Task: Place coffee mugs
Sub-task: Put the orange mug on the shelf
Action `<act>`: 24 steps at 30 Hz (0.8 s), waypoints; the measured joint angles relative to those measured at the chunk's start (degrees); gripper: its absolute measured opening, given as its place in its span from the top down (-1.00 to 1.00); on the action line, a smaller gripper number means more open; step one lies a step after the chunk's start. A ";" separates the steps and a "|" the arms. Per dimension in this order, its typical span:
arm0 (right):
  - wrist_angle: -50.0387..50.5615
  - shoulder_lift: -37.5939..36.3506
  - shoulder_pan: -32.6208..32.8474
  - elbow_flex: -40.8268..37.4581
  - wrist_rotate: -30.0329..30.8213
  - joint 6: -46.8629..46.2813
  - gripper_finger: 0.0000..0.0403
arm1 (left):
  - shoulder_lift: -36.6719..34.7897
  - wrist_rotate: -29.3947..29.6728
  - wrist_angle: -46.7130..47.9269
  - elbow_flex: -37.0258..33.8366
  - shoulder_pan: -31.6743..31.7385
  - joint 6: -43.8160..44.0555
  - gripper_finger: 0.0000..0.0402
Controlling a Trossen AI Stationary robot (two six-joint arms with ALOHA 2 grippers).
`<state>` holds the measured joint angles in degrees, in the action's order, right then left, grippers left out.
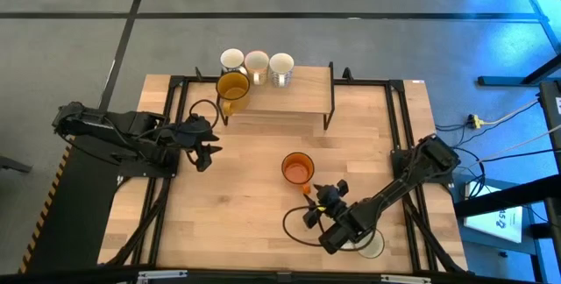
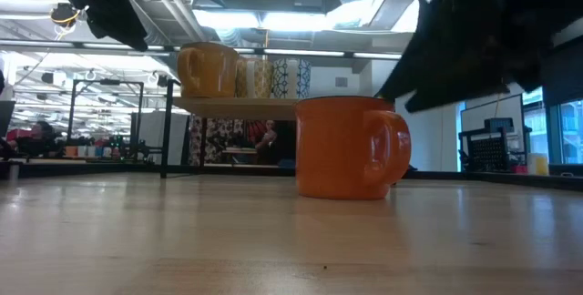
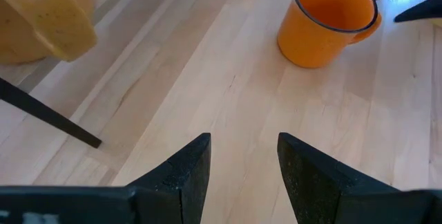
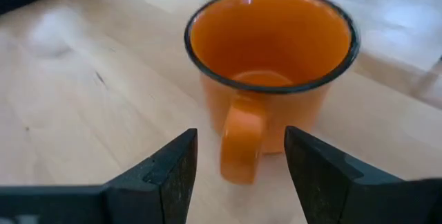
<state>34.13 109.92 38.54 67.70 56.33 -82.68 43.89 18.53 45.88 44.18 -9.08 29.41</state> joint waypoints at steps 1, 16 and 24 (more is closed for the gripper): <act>-0.03 0.25 -0.02 -0.31 -0.21 -0.36 -0.01 | -0.03 0.01 0.00 0.00 0.00 0.00 0.19; -4.55 5.91 -3.68 -0.37 -4.02 -0.78 0.18 | -0.02 0.38 0.08 0.00 0.07 -3.06 0.19; -5.64 6.17 -4.48 -0.26 -5.36 3.20 0.69 | -0.04 0.36 0.03 0.00 0.07 -3.02 0.19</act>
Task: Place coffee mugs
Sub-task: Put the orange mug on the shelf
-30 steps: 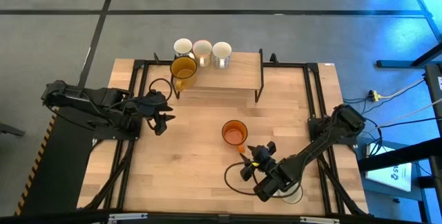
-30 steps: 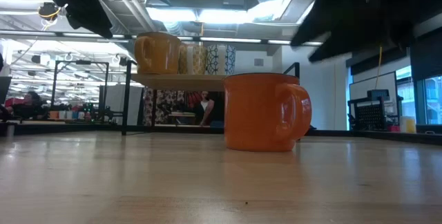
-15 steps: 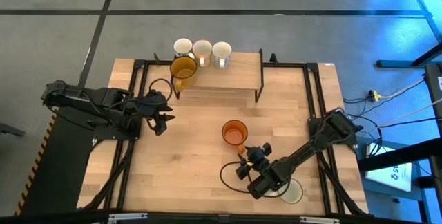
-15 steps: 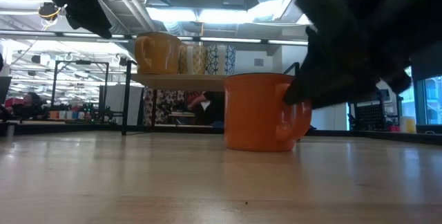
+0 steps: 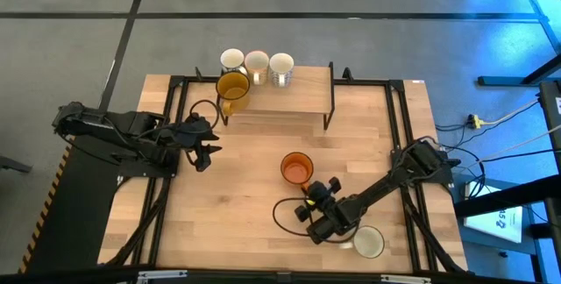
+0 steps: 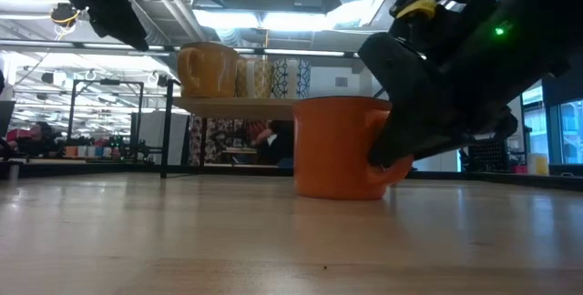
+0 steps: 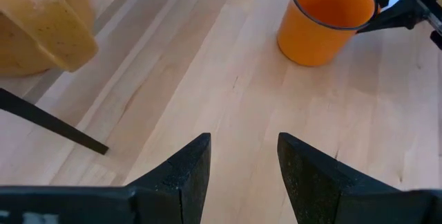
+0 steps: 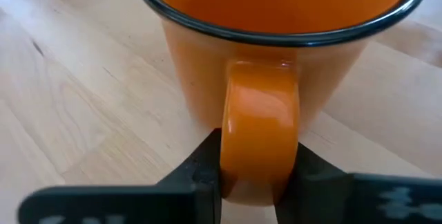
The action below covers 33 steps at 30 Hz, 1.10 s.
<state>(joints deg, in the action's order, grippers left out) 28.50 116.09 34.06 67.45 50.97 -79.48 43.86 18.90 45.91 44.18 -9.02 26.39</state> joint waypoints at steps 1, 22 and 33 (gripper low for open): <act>0.04 0.00 -0.02 0.09 -0.06 0.53 0.69 | 0.00 -0.03 0.02 0.00 0.00 0.02 0.19; 13.92 -1.73 -11.02 25.92 3.44 14.62 0.69 | -2.97 -1.88 18.14 16.55 0.00 -13.71 0.19; 11.11 -1.73 -22.56 32.03 5.08 23.57 0.69 | -7.38 -1.09 17.96 16.68 0.00 -15.02 0.19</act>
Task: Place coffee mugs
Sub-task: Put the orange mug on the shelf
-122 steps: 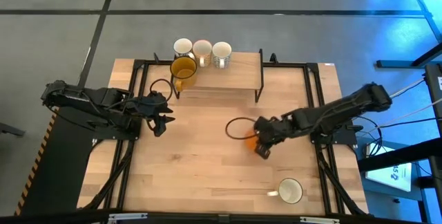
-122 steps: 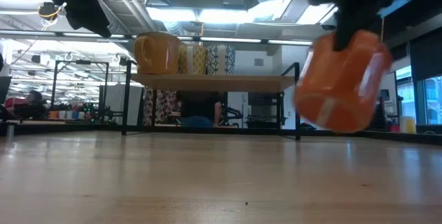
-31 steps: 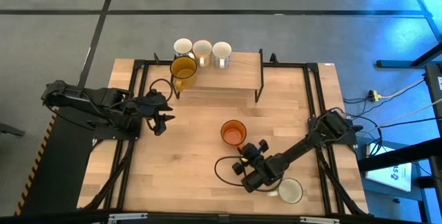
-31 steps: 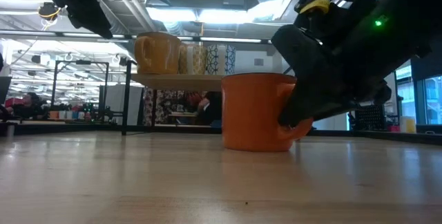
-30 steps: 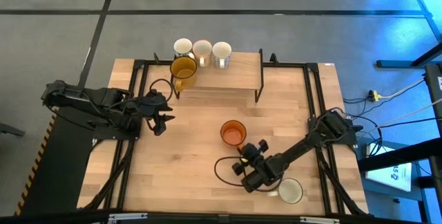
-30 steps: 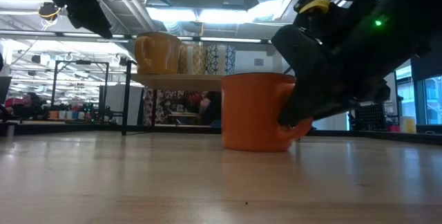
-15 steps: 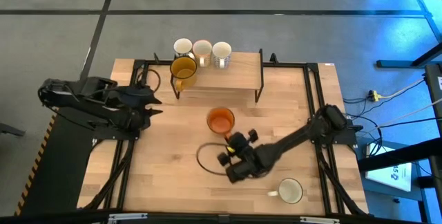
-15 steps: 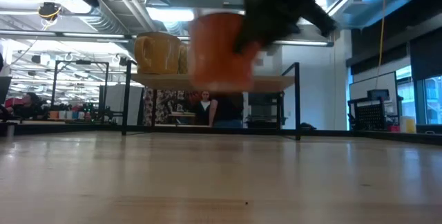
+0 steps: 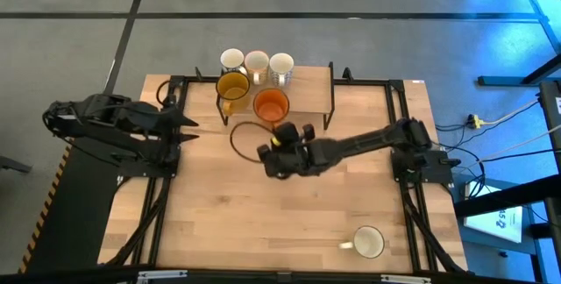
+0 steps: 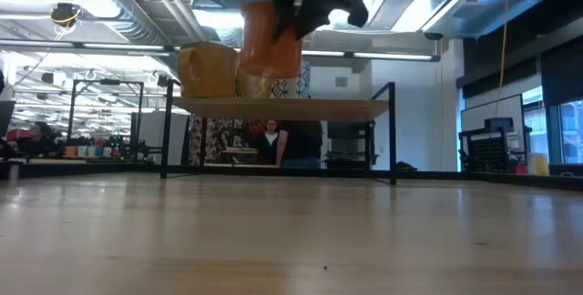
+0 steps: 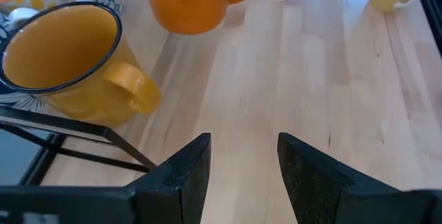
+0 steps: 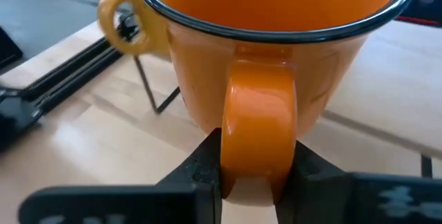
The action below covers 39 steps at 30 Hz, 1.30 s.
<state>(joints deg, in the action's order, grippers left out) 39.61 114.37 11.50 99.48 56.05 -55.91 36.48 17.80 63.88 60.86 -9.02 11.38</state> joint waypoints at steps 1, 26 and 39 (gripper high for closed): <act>-0.90 0.00 -0.77 0.00 -0.37 1.01 0.69 | -0.22 0.01 -0.02 0.00 0.00 0.00 0.19; -8.28 2.58 -9.91 0.00 -9.43 7.71 0.69 | -0.58 1.11 -0.54 -0.02 0.00 0.00 0.19; -8.93 2.58 -12.02 0.00 -10.48 8.78 0.69 | -0.58 1.27 -0.57 -0.02 0.00 0.02 0.19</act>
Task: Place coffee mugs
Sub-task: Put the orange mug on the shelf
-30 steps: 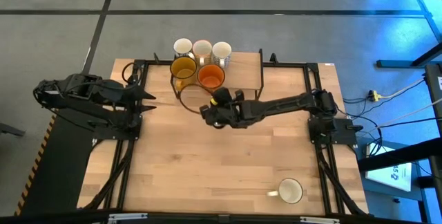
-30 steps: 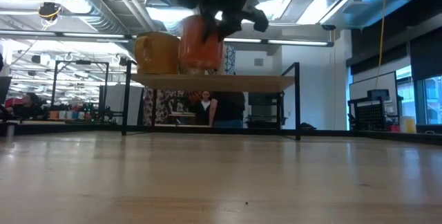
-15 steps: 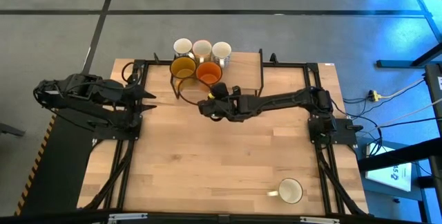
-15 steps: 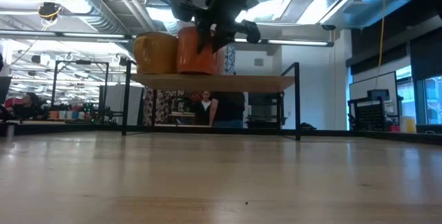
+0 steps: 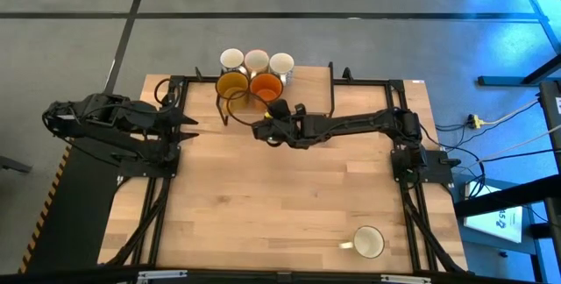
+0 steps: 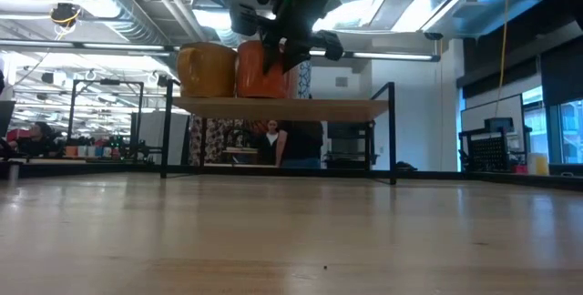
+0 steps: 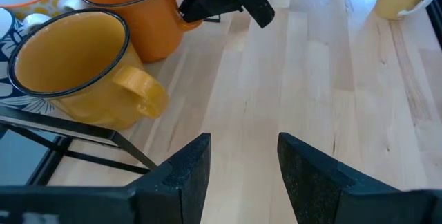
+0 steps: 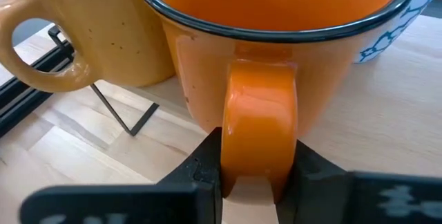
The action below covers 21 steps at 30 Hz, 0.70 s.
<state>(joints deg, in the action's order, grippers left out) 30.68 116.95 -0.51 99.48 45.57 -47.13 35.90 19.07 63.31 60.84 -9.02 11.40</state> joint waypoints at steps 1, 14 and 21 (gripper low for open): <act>-0.28 0.00 -0.02 0.00 -0.26 0.14 0.69 | 0.02 0.04 0.00 0.00 0.00 0.00 0.19; -1.27 0.00 -1.16 0.00 -1.61 1.09 0.69 | 0.00 1.33 0.00 0.00 0.00 0.00 0.19; -2.74 0.02 -1.14 0.00 -1.81 1.07 0.52 | 0.01 1.31 0.00 0.00 0.00 0.00 0.19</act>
<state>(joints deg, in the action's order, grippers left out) 27.94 116.97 -1.65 99.48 43.76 -46.06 35.91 20.38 63.31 60.84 -9.02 11.40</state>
